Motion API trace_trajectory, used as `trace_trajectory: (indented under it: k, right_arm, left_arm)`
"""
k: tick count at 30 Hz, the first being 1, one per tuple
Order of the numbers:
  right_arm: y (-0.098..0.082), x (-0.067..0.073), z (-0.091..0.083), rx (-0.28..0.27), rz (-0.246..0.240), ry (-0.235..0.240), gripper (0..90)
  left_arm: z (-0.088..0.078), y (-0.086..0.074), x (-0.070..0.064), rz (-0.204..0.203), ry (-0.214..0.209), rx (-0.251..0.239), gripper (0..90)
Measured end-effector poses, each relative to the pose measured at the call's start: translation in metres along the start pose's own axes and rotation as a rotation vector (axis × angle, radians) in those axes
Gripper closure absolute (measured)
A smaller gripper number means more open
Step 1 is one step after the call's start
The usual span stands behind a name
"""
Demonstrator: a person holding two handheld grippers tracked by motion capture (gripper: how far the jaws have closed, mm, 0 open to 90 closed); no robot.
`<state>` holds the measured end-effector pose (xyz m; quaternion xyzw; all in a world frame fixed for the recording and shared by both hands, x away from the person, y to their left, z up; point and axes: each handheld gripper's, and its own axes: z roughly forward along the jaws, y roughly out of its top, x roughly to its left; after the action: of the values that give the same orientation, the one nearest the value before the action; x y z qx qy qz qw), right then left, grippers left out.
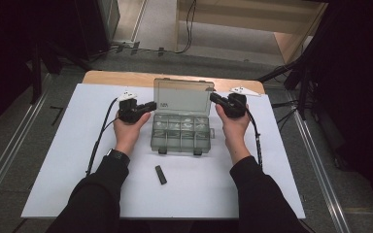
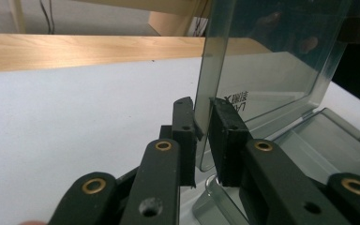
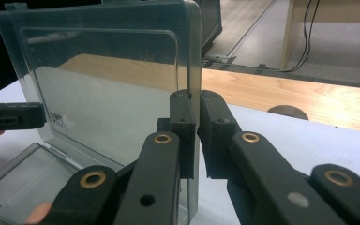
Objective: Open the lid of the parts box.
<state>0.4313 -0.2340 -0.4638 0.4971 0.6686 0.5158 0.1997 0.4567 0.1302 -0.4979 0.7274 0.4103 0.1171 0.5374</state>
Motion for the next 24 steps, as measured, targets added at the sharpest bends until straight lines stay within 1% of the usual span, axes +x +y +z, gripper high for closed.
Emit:
trace_trajectory:
  k: [3, 7, 11, 12, 14, 15, 16, 19, 21, 22, 24]
  right_arm:
    - [0.0, -0.002, 0.003, 0.001, 0.016, 0.005, 82.6]
    - [-0.001, -0.004, 0.006, -0.005, 0.035, 0.008, 82.2]
    - [-0.003, -0.007, 0.008, -0.005, 0.054, 0.017, 81.0]
    - [-0.005, -0.007, 0.009, 0.006, 0.06, 0.017, 80.7]
    - [-0.01, -0.006, 0.013, 0.038, 0.06, 0.011, 79.7]
    - [-0.014, -0.006, 0.015, 0.045, 0.057, 0.008, 79.5]
    - [-0.018, -0.005, 0.016, 0.046, 0.061, 0.006, 79.2]
    - [-0.027, -0.008, 0.017, 0.046, 0.09, 0.021, 79.2]
    - [-0.032, -0.007, 0.017, 0.055, 0.094, 0.021, 78.8]
    - [-0.035, -0.007, 0.018, 0.051, 0.087, 0.019, 78.7]
    - [-0.038, -0.007, 0.018, 0.052, 0.092, 0.024, 78.8]
  left_arm:
    - [0.001, 0.0, -0.003, 0.028, 0.029, 0.001, 83.0]
    - [0.002, 0.0, -0.003, 0.03, 0.031, -0.001, 83.4]
    - [0.002, 0.0, -0.003, 0.022, 0.031, -0.006, 83.4]
    - [0.002, 0.0, -0.003, 0.018, 0.03, -0.006, 83.4]
    - [0.003, -0.001, -0.002, 0.016, 0.031, -0.006, 83.4]
    - [0.003, -0.001, -0.002, 0.014, 0.03, -0.007, 83.4]
    - [0.003, -0.001, -0.001, 0.012, 0.026, -0.008, 83.4]
    - [0.003, -0.001, -0.001, 0.003, 0.024, -0.007, 83.4]
    - [0.004, -0.002, 0.0, -0.006, 0.023, -0.011, 83.4]
    - [0.004, -0.002, 0.0, -0.01, 0.022, -0.013, 83.4]
    - [0.004, -0.002, 0.001, -0.02, 0.018, -0.013, 83.4]
